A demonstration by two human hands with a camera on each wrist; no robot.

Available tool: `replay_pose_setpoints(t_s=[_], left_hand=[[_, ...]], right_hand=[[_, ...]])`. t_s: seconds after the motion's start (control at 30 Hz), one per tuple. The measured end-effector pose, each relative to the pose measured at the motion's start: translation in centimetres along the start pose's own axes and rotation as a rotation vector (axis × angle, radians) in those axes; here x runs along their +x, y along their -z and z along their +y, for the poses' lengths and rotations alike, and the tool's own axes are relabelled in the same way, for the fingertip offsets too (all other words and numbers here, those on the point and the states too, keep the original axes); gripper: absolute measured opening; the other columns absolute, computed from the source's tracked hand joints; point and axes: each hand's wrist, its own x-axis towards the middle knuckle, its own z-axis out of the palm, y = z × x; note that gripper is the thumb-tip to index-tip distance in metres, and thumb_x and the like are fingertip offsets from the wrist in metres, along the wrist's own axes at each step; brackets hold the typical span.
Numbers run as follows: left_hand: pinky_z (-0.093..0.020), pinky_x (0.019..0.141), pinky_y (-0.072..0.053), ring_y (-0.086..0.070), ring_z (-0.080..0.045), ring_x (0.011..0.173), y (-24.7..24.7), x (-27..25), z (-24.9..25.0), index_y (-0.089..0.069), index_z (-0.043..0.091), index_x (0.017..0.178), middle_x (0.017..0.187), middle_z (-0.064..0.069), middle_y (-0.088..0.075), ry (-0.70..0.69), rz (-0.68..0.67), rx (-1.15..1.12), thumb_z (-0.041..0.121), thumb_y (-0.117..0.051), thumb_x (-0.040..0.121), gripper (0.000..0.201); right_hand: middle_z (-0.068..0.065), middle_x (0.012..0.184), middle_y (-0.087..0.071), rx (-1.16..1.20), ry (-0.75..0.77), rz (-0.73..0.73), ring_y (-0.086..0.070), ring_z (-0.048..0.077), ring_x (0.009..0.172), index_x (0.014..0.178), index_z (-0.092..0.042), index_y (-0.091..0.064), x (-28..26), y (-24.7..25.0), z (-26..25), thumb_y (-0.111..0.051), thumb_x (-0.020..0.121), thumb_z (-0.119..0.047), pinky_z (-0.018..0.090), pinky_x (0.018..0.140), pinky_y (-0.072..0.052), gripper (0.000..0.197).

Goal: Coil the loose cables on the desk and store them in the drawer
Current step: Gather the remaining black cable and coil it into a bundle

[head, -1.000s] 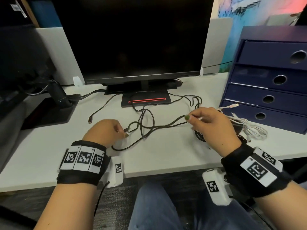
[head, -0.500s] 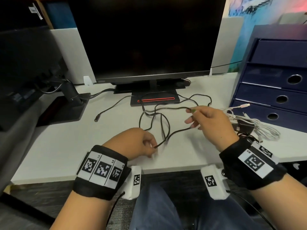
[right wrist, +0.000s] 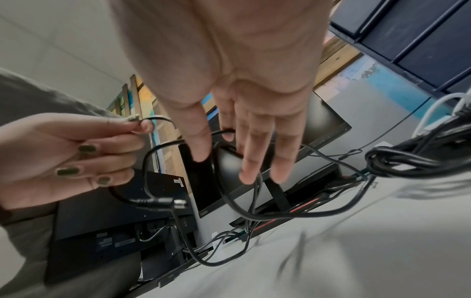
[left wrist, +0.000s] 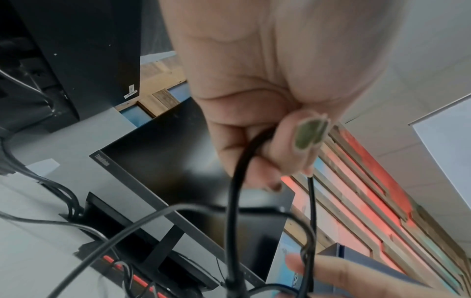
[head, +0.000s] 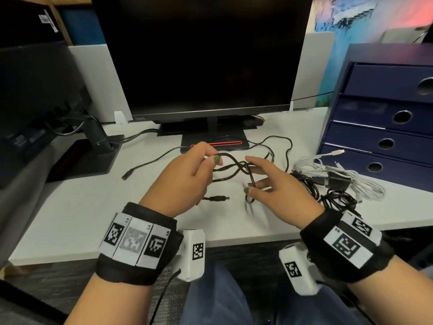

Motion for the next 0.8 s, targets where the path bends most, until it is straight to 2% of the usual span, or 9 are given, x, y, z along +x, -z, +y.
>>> replay_pose_setpoints(t_s=[0.13,0.23,0.3,0.37,0.47,0.53,0.6,0.7,0.8], left_hand=[[-0.024,0.054,-0.041,-0.044,-0.005,0.052,0.6,-0.1,0.4,-0.057,0.030,0.092,0.060,0.005,-0.049,-0.066,0.016,0.005,0.028,-0.040,0.099,0.018],[-0.014,0.050,-0.036,-0.042,-0.004,0.053,1.5,-0.2,0.5,-0.060,0.030,0.089,0.058,0.006,-0.046,-0.065,0.041,0.060,0.028,-0.044,0.098,0.018],[-0.010,0.044,-0.037,-0.043,-0.004,0.049,2.2,-0.3,0.3,-0.060,0.030,0.087,0.054,0.006,-0.043,-0.013,0.058,0.149,0.028,-0.045,0.098,0.019],[-0.013,0.038,-0.035,-0.044,-0.005,0.045,2.7,-0.2,-0.4,-0.059,0.030,0.086,0.053,0.006,-0.043,0.062,0.081,0.270,0.028,-0.044,0.098,0.019],[-0.026,0.048,-0.036,-0.050,-0.012,0.052,3.0,0.1,-1.4,-0.055,0.029,0.087,0.059,0.001,-0.053,0.159,0.155,0.328,0.027,-0.040,0.099,0.019],[-0.027,0.051,-0.043,-0.056,-0.019,0.050,2.6,0.2,-1.3,-0.054,0.028,0.088,0.058,-0.004,-0.060,0.193,0.182,0.169,0.027,-0.039,0.099,0.019],[-0.026,0.045,-0.048,-0.056,-0.022,0.040,1.9,0.1,-0.4,-0.055,0.028,0.091,0.053,-0.009,-0.059,0.192,0.197,-0.046,0.029,-0.041,0.099,0.017],[-0.020,0.038,-0.039,-0.044,-0.010,0.034,0.4,0.2,0.8,-0.058,0.030,0.089,0.044,0.004,-0.049,0.125,0.223,-0.083,0.033,-0.047,0.098,0.014],[-0.019,0.046,-0.031,-0.038,-0.003,0.039,-1.2,0.6,2.0,-0.054,0.029,0.086,0.047,0.013,-0.044,0.103,0.188,-0.109,0.031,-0.048,0.097,0.013]], right_hand=[[-0.007,0.119,-0.058,0.216,-0.077,0.145,-0.071,0.008,0.073,0.122,-0.029,-0.053,0.4,0.2,0.2,-0.062,0.088,-0.007,0.023,0.079,-0.055,0.042],[0.002,0.118,-0.057,0.388,-0.133,0.155,-0.072,0.021,0.069,0.125,-0.024,-0.051,0.8,0.5,-0.2,-0.051,0.092,0.004,0.034,0.073,-0.060,0.043],[0.006,0.115,-0.060,0.445,-0.143,0.183,-0.072,0.024,0.068,0.125,-0.022,-0.050,1.1,1.2,-0.5,-0.048,0.093,0.006,0.032,0.068,-0.060,0.042],[0.009,0.114,-0.062,0.496,-0.135,0.221,-0.072,0.028,0.069,0.122,-0.018,-0.051,1.3,1.8,-0.6,-0.046,0.094,0.007,0.029,0.065,-0.060,0.038],[0.011,0.111,-0.061,0.537,-0.130,0.268,-0.073,0.028,0.072,0.119,-0.014,-0.051,1.3,2.5,-0.7,-0.048,0.094,0.006,0.032,0.069,-0.061,0.033],[0.010,0.106,-0.062,0.488,-0.133,0.271,-0.072,0.025,0.078,0.116,-0.017,-0.054,1.1,2.7,-0.8,-0.052,0.092,0.002,0.031,0.074,-0.060,0.030],[0.002,0.104,-0.061,0.241,-0.108,0.250,-0.067,0.017,0.086,0.110,-0.025,-0.060,0.6,2.8,-0.7,-0.058,0.091,-0.009,0.021,0.072,-0.053,0.025],[-0.011,0.110,-0.054,0.010,-0.020,0.221,-0.057,0.003,0.087,0.109,-0.035,-0.063,-0.3,3.0,-1.5,-0.060,0.090,-0.025,0.010,0.068,-0.040,0.021],[-0.016,0.113,-0.055,0.034,0.061,0.080,-0.066,0.007,0.081,0.121,-0.042,-0.055,-1.4,3.2,-3.0,-0.056,0.092,-0.030,0.020,0.071,-0.052,0.031]])
